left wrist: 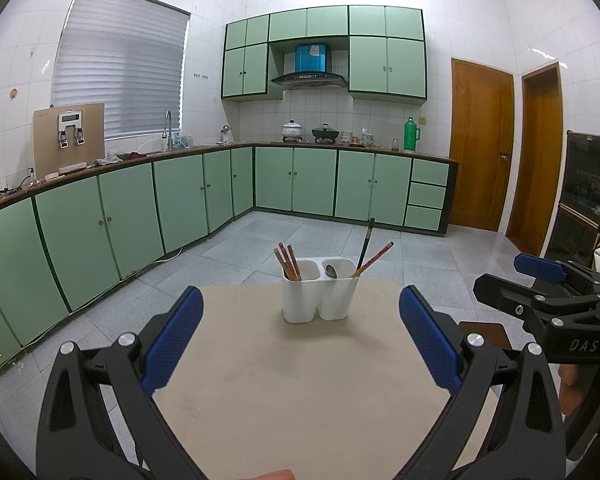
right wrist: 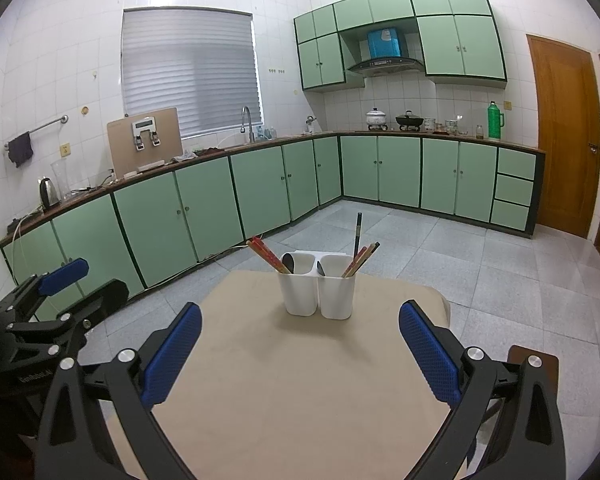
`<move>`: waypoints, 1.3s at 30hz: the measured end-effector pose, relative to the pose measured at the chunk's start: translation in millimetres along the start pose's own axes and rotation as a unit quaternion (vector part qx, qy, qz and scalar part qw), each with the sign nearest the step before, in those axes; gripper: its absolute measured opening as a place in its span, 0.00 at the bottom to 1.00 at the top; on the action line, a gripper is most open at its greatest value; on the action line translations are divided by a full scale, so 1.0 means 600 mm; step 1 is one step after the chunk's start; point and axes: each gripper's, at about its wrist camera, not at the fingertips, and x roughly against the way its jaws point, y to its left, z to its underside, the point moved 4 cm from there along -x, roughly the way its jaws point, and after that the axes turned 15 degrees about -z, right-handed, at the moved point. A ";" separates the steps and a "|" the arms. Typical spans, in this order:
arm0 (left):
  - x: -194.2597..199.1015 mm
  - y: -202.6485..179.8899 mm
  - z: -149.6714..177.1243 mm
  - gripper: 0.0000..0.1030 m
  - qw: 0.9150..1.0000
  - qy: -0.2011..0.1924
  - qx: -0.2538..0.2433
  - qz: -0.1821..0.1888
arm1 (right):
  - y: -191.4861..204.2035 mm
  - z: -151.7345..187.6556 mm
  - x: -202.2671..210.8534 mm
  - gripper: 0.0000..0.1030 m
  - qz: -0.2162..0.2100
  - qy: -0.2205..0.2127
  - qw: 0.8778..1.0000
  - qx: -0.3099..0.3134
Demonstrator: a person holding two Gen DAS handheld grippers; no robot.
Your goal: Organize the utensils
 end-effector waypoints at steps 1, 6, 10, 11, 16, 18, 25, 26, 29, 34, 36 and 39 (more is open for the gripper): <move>0.000 -0.001 0.000 0.93 1.000 0.000 0.000 0.000 | 0.000 0.000 0.000 0.94 -0.001 0.000 1.000 -0.001; 0.000 0.000 0.000 0.93 1.000 0.000 0.000 0.000 | 0.001 0.000 0.000 0.94 0.000 0.000 1.000 0.000; 0.000 -0.001 0.000 0.93 1.000 0.000 0.000 0.000 | 0.002 0.000 -0.001 0.94 0.000 0.000 1.000 0.000; 0.000 -0.001 0.000 0.93 1.000 0.000 0.000 0.000 | 0.001 0.000 0.000 0.94 0.000 0.000 1.000 0.000; 0.000 -0.001 0.000 0.93 1.000 0.000 0.000 0.000 | 0.002 0.001 -0.002 0.94 0.000 0.002 1.000 -0.001; 0.000 -0.002 0.000 0.93 1.000 0.000 0.000 0.000 | 0.002 0.001 -0.002 0.94 0.000 0.002 1.000 -0.001; 0.001 -0.003 -0.001 0.93 1.000 0.000 0.000 0.000 | 0.001 0.002 -0.003 0.94 0.000 0.002 1.000 -0.001; -0.001 -0.005 0.000 0.93 1.000 0.000 -0.001 0.000 | 0.001 0.004 -0.003 0.94 0.000 0.002 1.000 -0.001; -0.003 -0.004 0.002 0.93 1.000 0.000 -0.002 0.000 | 0.001 0.004 -0.003 0.94 0.000 0.002 1.000 -0.001; -0.002 -0.005 0.001 0.93 1.000 0.000 -0.001 0.001 | 0.001 0.004 -0.004 0.94 0.000 0.003 1.000 -0.001; -0.002 -0.005 0.001 0.93 1.000 0.000 -0.001 0.000 | 0.000 0.004 -0.004 0.94 0.001 0.004 1.000 -0.002; -0.003 -0.005 0.002 0.93 1.000 0.000 -0.002 0.000 | -0.002 0.008 -0.007 0.94 0.001 0.004 1.000 -0.001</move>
